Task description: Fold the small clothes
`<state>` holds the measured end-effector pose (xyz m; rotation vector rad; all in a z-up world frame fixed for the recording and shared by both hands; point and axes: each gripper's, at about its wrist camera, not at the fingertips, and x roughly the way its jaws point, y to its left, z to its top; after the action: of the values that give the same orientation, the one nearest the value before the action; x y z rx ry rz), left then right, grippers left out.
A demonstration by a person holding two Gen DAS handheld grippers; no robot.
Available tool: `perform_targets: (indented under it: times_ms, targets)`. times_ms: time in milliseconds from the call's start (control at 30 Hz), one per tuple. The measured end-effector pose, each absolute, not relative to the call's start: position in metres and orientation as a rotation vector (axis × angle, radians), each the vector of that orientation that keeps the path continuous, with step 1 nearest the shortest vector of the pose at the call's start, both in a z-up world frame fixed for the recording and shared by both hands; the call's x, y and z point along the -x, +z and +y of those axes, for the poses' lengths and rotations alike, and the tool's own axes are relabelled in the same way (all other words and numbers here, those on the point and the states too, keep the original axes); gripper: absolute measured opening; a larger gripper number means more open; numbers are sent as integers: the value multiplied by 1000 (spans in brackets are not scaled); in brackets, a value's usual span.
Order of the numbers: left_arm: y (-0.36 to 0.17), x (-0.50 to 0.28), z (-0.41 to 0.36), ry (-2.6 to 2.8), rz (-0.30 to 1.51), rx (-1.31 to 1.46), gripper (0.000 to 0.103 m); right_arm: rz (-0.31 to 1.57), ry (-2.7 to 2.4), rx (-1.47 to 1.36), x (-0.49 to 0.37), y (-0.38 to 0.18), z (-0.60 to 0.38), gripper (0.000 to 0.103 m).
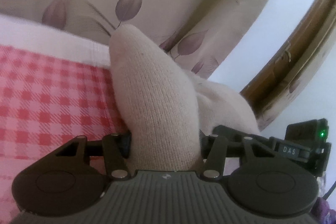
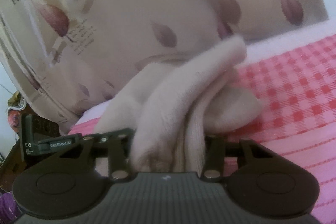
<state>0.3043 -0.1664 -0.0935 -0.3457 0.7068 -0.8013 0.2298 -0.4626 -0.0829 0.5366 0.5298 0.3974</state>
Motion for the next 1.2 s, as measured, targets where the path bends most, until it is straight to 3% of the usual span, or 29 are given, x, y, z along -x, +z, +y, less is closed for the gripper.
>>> perform_targets:
  times_ms: [567, 1200]
  targets:
    - [-35, -211, -89, -697, 620, 243, 53, 483, 473, -561, -174, -46, -378, 45]
    - [-26, -103, -26, -630, 587, 197, 53, 464, 532, -613, -76, -47, -308, 45]
